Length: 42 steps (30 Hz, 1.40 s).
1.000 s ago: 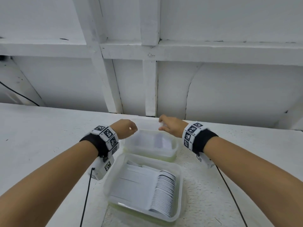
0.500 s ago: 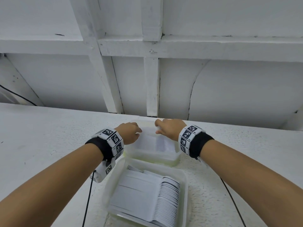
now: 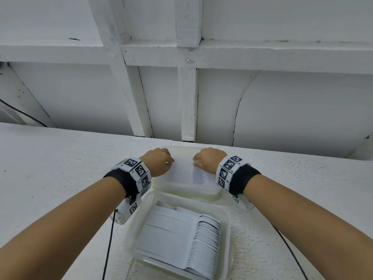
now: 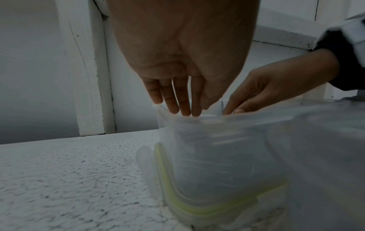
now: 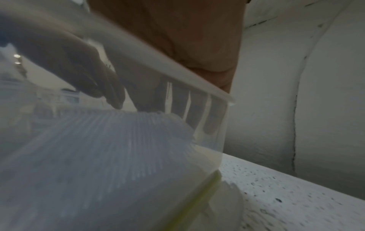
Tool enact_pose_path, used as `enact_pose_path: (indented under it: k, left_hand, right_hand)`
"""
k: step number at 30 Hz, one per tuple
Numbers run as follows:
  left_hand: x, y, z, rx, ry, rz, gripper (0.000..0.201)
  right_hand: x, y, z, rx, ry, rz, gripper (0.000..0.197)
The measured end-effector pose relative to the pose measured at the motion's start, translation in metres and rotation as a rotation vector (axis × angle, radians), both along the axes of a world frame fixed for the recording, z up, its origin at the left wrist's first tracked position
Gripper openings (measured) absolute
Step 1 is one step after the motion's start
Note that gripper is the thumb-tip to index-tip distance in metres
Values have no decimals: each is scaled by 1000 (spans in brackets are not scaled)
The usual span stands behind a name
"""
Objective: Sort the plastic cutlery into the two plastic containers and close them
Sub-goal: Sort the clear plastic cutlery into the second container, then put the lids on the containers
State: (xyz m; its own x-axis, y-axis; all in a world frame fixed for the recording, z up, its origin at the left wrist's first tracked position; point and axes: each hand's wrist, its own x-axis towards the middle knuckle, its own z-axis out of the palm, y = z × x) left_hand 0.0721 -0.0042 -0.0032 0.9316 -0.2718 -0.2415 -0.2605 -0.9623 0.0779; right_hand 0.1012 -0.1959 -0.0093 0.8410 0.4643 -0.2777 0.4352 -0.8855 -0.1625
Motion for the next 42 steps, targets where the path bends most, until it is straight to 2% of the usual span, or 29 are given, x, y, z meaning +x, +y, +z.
enact_pose_path:
  k: [7,10,15,21,25,27,30,33,35,37,39,42]
  left_hand:
    - [-7,8,6,-205,-13,89,31]
    - [-14,12,11,-246,-30,126,31]
    - [-34,22,22,-289,-51,169,30]
    - [-77,29,36,-278,-25,268,32]
    - [-106,34,28,-290,-6,356,33]
    - [-119,36,18,-297,35,410,36]
    - [-133,30,7,-423,137,503,33]
    - [-140,20,0,-532,141,569,35]
    - [-143,15,1,-559,110,597,34]
    - [-144,13,4,-569,103,619,30]
    - [-146,7,10,-590,107,634,25]
    - [-149,-16,23,-659,122,612,20]
  right_hand:
    - [-4,7,-1,23,-19,-80,36]
    - [-6,11,-2,8,-45,-83,36]
    - [-17,0,12,89,-46,-100,36]
    - [-61,-40,45,305,-110,-85,31]
    - [-111,-66,45,375,-85,-129,28]
    - [-139,-72,36,365,7,-184,30]
    - [-172,-67,11,370,208,-341,42]
    - [-191,-54,-7,598,375,-546,40]
    - [-194,-49,-11,713,372,-625,29]
    - [-195,-49,-10,726,299,-621,20]
    - [-196,-56,-6,751,234,-636,21]
    - [-195,-81,8,858,122,-743,36]
